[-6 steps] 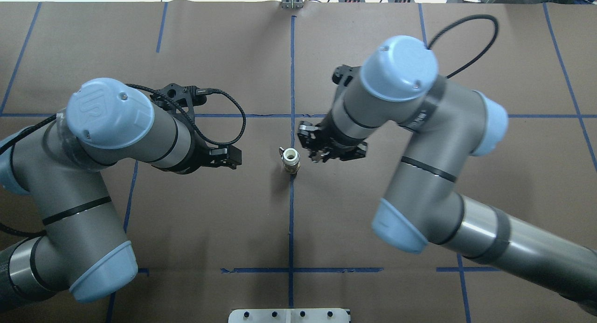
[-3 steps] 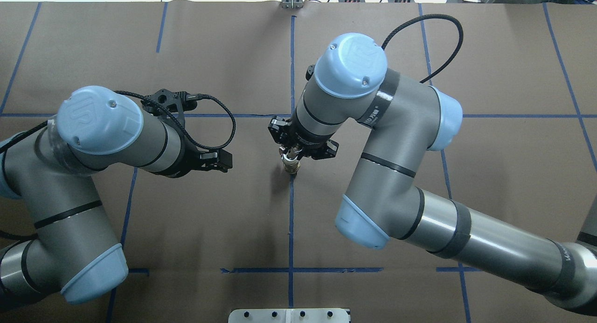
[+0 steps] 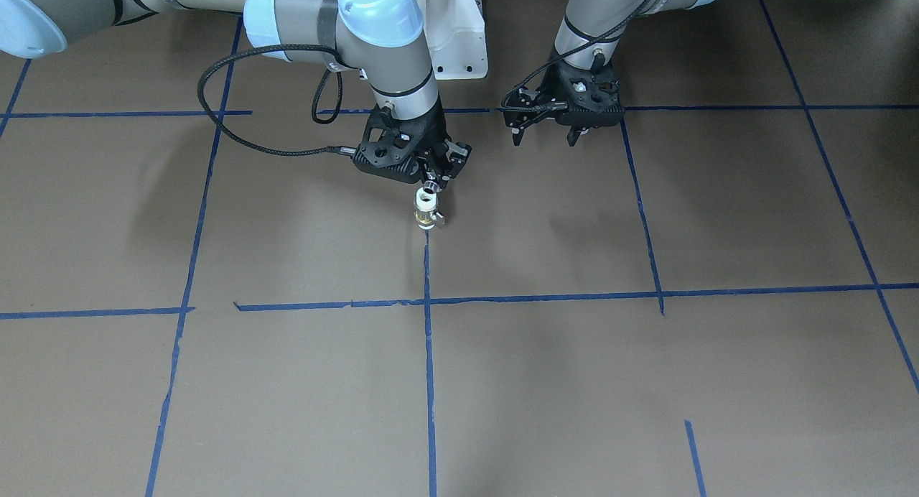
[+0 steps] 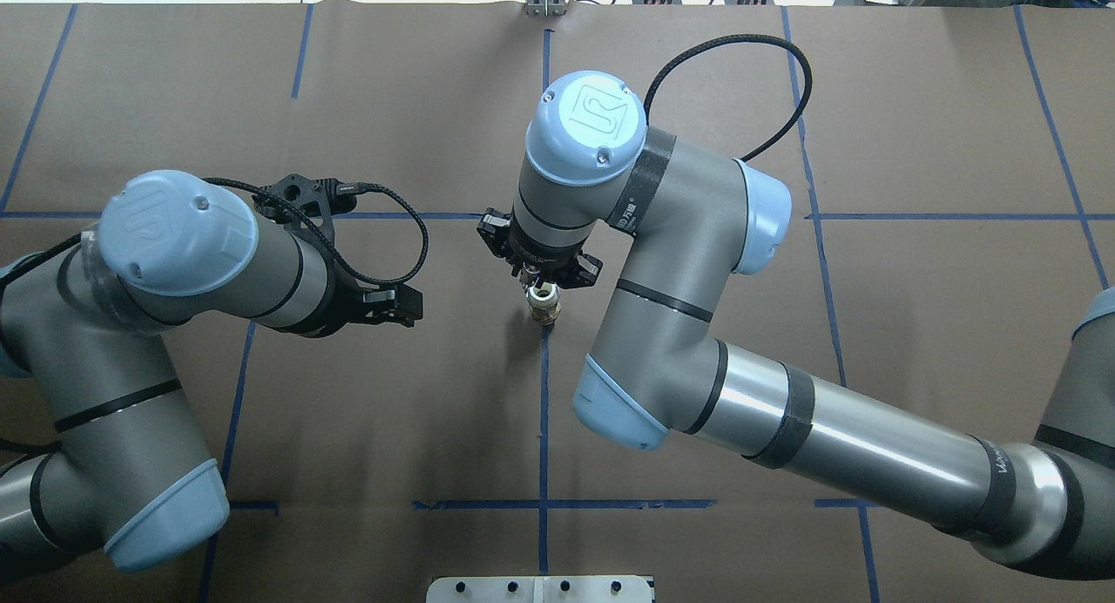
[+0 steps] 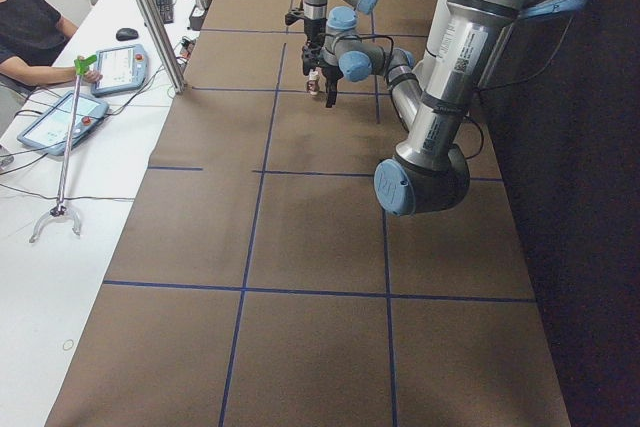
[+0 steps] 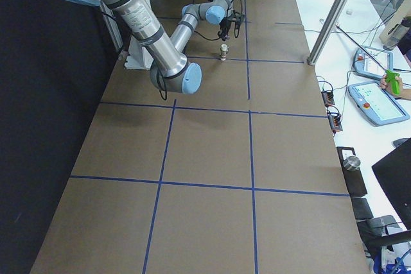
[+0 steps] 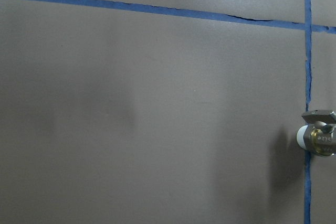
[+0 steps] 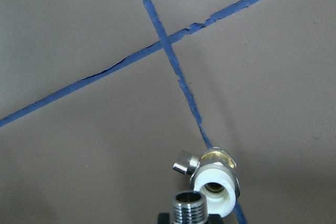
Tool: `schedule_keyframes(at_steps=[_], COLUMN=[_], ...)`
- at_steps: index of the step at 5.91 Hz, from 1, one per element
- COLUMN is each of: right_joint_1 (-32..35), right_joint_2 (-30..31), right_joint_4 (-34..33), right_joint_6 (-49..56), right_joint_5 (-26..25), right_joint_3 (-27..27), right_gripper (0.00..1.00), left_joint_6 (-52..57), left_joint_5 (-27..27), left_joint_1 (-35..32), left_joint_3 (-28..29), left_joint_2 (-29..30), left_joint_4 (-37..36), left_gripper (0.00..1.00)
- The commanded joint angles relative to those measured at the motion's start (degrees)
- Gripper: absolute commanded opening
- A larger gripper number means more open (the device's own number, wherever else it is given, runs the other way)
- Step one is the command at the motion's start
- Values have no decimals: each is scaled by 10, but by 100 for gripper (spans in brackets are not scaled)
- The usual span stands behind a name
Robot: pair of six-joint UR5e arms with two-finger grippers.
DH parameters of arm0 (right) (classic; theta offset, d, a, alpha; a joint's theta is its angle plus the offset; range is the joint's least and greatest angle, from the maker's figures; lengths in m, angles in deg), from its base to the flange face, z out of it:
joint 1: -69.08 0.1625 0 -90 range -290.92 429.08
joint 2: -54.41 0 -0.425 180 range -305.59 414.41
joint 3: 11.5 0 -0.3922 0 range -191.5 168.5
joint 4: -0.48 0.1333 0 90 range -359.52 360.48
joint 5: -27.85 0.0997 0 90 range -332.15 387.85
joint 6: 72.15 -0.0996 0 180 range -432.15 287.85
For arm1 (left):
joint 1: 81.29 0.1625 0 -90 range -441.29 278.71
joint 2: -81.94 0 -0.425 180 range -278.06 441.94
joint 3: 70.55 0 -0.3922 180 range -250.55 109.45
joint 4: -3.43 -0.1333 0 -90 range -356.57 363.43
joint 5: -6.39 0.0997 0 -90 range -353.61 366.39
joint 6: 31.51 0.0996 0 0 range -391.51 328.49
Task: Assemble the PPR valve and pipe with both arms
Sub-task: 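Lower the chrome fitting into the white fitting with the right gripper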
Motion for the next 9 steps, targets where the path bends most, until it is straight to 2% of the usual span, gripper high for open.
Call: schedule_keyframes(at_steps=[1,9], right_joint_1=[-2,-3], right_joint_2=[2,10], right_joint_4=[0,-1], right_joint_6=[0,0], right_joint_5=[-5,-5], right_joint_3=[-8,-6], right_gripper=[0,1], left_joint_6=[-1,-2], left_joint_5=[1,1], left_joint_1=[0,0], left_joint_3=[0,-1], left_joint_2=[0,1], left_joint_4=[0,0], left_gripper=[100,100])
